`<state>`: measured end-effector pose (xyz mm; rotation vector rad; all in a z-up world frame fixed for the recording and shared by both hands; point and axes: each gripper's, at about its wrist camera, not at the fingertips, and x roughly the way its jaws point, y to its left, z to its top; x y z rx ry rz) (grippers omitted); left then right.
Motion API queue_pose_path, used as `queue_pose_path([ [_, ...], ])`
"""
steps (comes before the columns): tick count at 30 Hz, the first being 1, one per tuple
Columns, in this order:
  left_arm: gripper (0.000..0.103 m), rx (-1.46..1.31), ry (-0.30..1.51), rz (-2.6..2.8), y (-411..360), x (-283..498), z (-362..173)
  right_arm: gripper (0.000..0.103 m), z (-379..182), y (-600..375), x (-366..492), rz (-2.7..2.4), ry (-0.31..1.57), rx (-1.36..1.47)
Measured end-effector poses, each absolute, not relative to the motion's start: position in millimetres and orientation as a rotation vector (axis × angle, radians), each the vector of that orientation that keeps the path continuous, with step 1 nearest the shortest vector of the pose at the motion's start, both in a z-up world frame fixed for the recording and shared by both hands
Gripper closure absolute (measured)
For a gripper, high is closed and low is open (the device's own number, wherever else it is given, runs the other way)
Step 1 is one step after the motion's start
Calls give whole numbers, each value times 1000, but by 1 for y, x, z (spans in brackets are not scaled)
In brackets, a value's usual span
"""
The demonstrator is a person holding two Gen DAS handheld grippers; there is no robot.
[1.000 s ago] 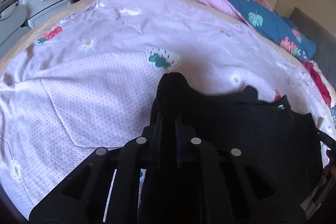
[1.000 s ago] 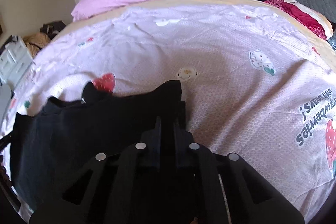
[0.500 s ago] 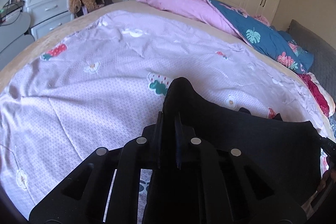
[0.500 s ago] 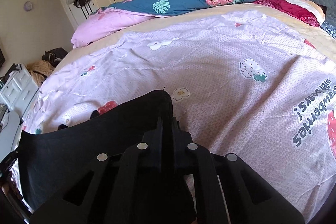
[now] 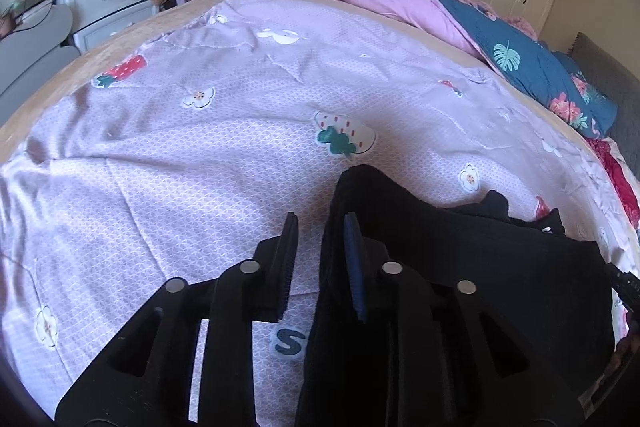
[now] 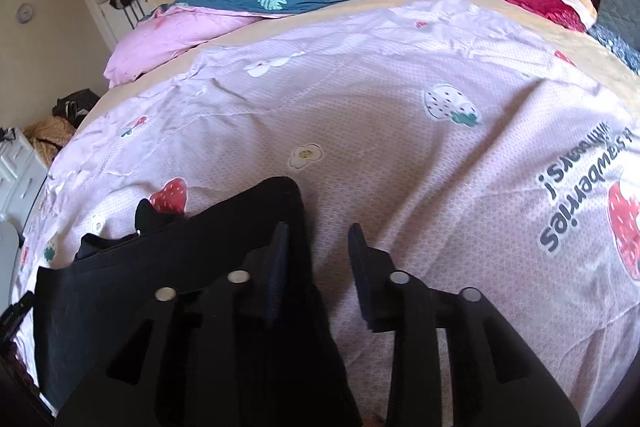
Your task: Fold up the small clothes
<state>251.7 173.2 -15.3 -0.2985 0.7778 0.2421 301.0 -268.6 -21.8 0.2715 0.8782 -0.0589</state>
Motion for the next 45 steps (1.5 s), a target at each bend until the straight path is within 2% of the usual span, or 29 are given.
queue_pose_path([
  [7,63,-294,782,253,172,241,-10,51,-6,-263,286,-37,847,263],
  [13,43,-266,779,259,166,225,-2,30,12,-237,272,38,809,208],
  [15,39,-262,780,253,164,220,0,19,17,-233,268,59,799,205],
  [18,27,-249,786,249,159,214,2,9,21,-230,261,76,793,199],
  [21,26,-247,788,232,153,207,6,6,21,-228,254,85,808,194],
  [24,10,-230,788,221,145,202,10,5,24,-227,247,86,810,203],
  [45,9,-223,797,228,148,143,9,5,42,-152,195,278,788,50],
])
